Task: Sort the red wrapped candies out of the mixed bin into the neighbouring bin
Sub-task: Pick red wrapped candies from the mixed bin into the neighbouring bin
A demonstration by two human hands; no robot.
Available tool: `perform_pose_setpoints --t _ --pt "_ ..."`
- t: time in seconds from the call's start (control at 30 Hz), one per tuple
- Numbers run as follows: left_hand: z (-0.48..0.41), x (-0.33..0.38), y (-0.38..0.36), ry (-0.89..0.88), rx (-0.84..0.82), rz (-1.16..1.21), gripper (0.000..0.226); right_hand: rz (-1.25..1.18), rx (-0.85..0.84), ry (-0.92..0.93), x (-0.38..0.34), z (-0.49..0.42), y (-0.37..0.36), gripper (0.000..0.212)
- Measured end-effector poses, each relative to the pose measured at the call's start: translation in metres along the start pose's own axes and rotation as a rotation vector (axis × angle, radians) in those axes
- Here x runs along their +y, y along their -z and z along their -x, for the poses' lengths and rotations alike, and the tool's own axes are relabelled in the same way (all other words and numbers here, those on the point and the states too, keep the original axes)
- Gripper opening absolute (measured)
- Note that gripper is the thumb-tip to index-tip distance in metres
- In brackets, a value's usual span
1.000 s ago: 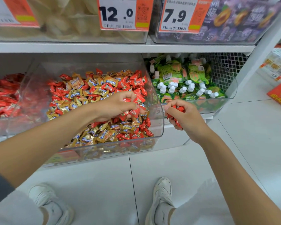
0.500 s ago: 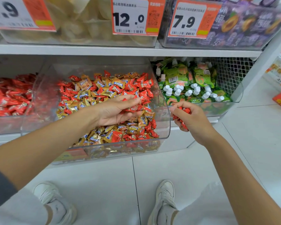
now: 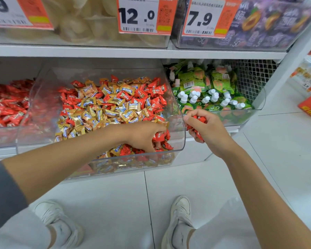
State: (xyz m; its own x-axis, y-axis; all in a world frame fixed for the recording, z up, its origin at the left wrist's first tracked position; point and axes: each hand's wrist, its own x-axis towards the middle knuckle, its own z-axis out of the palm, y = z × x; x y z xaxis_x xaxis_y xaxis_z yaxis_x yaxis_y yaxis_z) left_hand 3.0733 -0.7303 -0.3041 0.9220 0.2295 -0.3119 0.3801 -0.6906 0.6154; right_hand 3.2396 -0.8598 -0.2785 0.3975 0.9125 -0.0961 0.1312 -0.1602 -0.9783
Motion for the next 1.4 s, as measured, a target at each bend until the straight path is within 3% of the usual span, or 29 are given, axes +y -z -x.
perform_pose_setpoints --t 0.07,0.23,0.33,0.57,0.67,0.87,1.07,1.2,1.33,1.4 --pt "-0.002 0.004 0.003 0.028 0.058 0.111 0.041 0.002 0.003 0.002 -0.001 0.0 0.001 0.021" --pt "0.017 0.0 0.03 0.072 0.179 0.45 0.018 -0.015 0.013 0.02 -0.005 0.003 0.003 0.015" --pt "0.033 -0.009 0.036 0.151 0.147 0.573 0.029 -0.025 0.015 0.031 -0.009 0.004 0.002 0.016" --pt "0.063 -0.034 0.032 0.173 0.095 0.361 0.011 -0.014 0.015 0.042 -0.012 0.006 -0.003 0.016" --pt "0.068 -0.047 0.03 0.235 0.088 0.208 0.02 -0.029 0.017 0.04 -0.013 0.007 -0.004 0.015" --pt "0.071 -0.048 0.032 0.219 0.1 0.181 0.021 -0.037 0.013 0.047 -0.013 0.008 -0.005 0.016" --pt "0.07 -0.026 0.041 0.177 0.19 0.548 0.022 -0.043 0.007 0.053 -0.013 0.008 -0.006 0.017" --pt "0.058 -0.013 0.038 0.193 0.171 0.592 0.021 -0.05 0.004 0.051 -0.013 0.008 -0.006 0.016" --pt "0.046 -0.009 0.03 0.137 0.181 0.783 0.018 -0.046 0.0 0.054 -0.014 0.008 -0.005 0.016" --pt "0.04 -0.008 0.028 0.132 0.175 0.748 0.012 -0.041 -0.003 0.058 -0.013 0.008 -0.004 0.016"
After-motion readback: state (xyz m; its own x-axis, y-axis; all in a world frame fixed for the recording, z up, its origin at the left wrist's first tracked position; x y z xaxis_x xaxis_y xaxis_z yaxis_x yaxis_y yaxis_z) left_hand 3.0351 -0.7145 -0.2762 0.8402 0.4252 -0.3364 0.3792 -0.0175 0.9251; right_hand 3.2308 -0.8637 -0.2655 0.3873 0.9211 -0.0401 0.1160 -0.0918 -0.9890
